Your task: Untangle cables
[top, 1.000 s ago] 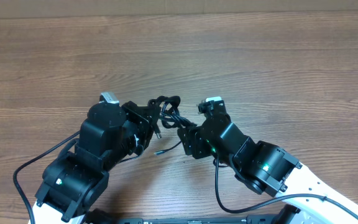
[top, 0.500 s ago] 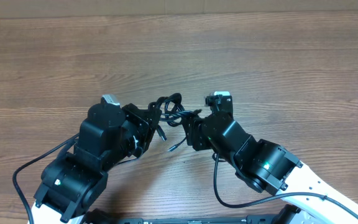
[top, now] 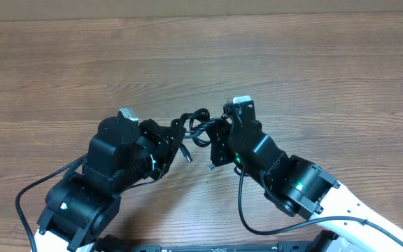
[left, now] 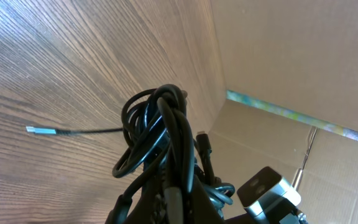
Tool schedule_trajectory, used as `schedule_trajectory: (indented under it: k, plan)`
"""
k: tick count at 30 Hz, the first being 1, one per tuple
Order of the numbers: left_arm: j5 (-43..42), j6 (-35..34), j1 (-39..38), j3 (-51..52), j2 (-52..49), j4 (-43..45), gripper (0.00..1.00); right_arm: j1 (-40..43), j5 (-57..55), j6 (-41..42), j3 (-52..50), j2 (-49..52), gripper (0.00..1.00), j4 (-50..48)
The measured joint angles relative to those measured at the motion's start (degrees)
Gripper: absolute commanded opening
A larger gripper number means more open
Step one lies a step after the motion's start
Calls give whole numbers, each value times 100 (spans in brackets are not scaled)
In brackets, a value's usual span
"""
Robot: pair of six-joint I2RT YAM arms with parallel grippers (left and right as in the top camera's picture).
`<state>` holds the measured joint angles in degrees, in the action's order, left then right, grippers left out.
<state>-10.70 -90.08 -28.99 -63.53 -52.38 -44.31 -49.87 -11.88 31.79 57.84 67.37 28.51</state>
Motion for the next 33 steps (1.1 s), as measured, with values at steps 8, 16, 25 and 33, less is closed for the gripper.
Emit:
schedule_trajectory:
  k: [8, 16, 25, 33]
  plan:
    - [535, -4, -22, 0, 0, -76, 4, 15, 564, -673, 0, 0, 4, 221]
    - [1858, -9, -92, 2, 0, -195, 4, 39, 1880, -1696, 2, -4, 4, 120]
    - [3265, -26, -149, 2, 0, -682, 4, 63, 3274, -2785, 2, -37, 4, -238]
    - [3838, -24, -179, 2, 31, -914, 4, 87, 4017, -3613, 2, -37, 4, -299]
